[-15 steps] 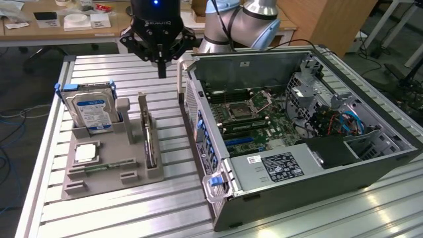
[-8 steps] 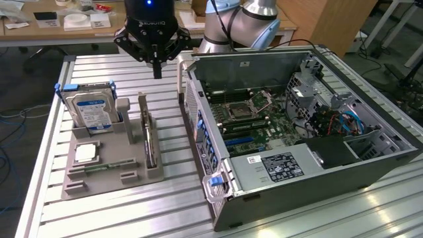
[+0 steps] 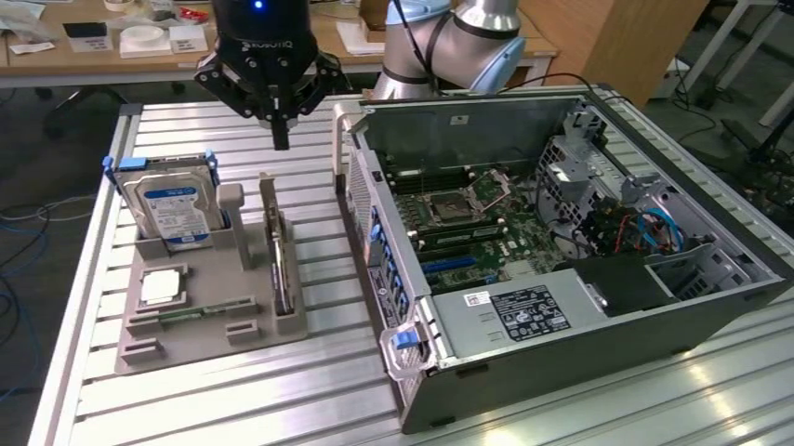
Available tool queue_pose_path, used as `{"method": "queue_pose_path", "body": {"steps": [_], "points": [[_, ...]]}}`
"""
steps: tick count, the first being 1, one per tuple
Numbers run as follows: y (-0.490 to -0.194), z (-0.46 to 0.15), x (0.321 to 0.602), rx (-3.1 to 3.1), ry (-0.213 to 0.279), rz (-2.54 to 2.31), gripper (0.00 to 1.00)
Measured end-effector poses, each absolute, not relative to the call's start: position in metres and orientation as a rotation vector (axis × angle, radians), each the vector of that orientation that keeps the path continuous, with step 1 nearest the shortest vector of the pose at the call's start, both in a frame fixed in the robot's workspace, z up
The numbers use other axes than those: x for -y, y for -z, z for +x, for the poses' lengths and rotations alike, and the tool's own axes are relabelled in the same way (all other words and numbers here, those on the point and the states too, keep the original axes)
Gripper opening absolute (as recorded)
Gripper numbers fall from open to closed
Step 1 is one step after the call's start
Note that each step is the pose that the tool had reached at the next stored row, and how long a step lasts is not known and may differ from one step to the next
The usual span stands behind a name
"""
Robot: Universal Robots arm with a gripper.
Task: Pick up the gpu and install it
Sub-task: 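Reach for the gpu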
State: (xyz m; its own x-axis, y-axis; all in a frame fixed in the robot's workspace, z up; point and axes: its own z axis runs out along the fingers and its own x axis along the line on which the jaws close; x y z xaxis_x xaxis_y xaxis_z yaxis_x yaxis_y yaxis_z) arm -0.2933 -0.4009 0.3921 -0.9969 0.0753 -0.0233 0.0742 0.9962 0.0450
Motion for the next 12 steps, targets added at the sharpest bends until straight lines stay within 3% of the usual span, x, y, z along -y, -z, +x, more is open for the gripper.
{"method": "queue_pose_path", "body": {"steps": [12], "points": [[-0.392,-0.31,0.405,-3.114,-0.069,0.116,0.11]]}}
